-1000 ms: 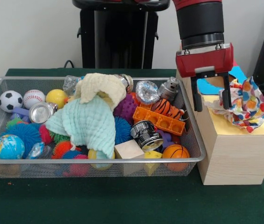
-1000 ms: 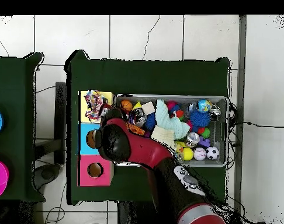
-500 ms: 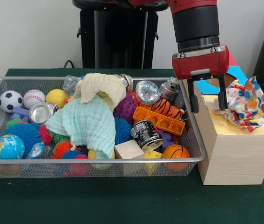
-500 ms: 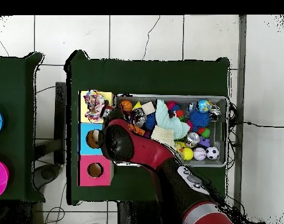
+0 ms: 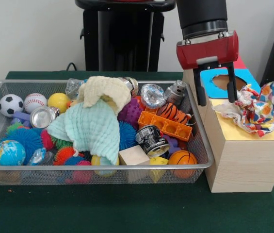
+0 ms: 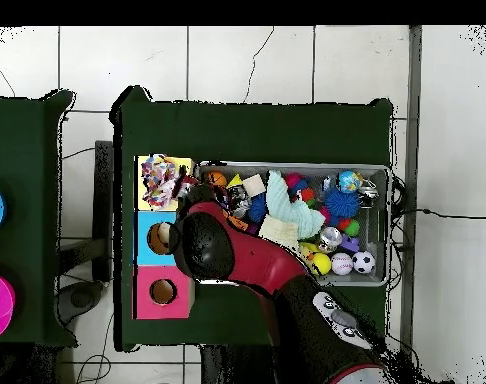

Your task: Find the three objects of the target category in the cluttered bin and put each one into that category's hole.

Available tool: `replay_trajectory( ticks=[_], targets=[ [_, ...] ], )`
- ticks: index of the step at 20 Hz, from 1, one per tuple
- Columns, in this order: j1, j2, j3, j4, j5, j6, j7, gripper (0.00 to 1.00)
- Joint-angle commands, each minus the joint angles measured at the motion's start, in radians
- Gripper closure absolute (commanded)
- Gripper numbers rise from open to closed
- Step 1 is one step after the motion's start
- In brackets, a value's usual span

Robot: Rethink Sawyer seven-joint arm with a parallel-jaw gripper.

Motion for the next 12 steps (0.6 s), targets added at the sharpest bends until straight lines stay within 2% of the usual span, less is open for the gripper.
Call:
replay_trajectory(
  ticks=[1,6,12],
  targets=[
    [-0.041,-0.031,0.103,0.057,0.067,0.132,0.298,0.00],
    [-0.089,-0.023,0.201,0.078,0.071,0.127,0.331,0.00],
    [-0.108,-0.029,0.260,0.130,0.121,0.129,0.376,0.00]
  ],
)
